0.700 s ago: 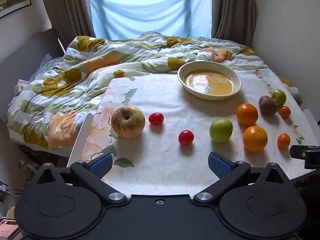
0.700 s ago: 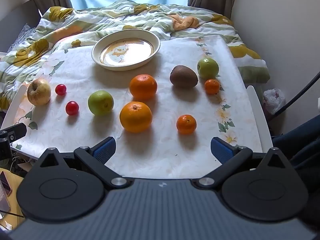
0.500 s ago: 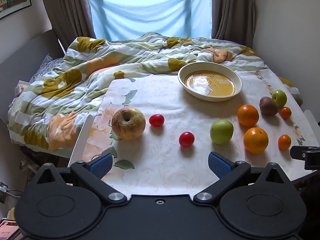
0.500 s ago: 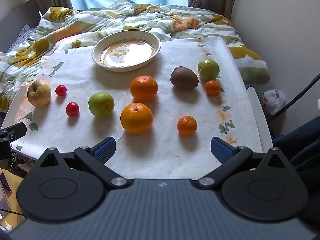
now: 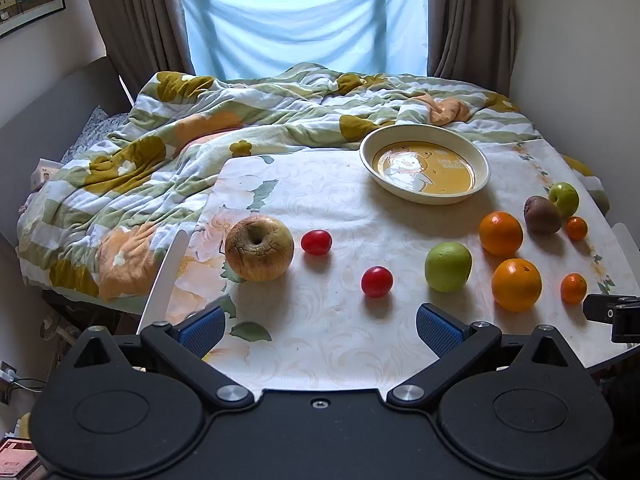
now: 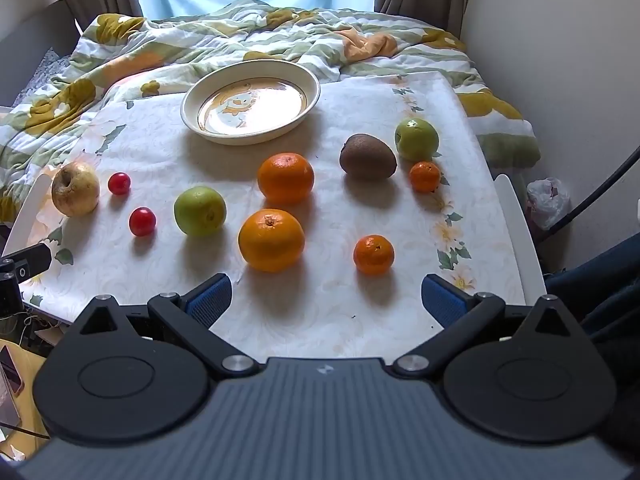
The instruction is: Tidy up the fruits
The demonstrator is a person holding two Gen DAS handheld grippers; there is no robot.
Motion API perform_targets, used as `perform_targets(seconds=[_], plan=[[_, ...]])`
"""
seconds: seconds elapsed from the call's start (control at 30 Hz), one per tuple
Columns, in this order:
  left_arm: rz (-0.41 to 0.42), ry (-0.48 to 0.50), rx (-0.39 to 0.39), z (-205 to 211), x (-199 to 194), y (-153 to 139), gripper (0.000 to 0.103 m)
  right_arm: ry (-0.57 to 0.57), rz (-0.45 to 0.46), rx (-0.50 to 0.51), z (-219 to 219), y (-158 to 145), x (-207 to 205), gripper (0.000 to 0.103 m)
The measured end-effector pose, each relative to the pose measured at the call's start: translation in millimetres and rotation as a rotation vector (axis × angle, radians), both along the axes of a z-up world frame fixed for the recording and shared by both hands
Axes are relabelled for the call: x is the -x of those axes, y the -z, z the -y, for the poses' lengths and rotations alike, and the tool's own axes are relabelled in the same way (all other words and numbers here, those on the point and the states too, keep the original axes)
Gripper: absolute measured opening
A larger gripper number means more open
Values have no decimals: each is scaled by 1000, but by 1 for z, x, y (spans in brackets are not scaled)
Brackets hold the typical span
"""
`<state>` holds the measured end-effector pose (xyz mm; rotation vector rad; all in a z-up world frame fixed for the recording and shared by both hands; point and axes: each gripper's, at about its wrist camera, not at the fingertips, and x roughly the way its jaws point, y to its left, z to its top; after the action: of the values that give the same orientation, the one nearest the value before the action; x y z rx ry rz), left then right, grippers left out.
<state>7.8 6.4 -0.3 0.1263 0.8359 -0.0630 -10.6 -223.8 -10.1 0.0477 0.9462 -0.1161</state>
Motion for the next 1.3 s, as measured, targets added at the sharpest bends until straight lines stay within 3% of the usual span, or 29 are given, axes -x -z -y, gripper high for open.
perform_targets(seconds=[1.3], plan=[[-1, -5, 1, 2, -2, 3, 103, -2, -4, -5, -2, 4, -5, 103]])
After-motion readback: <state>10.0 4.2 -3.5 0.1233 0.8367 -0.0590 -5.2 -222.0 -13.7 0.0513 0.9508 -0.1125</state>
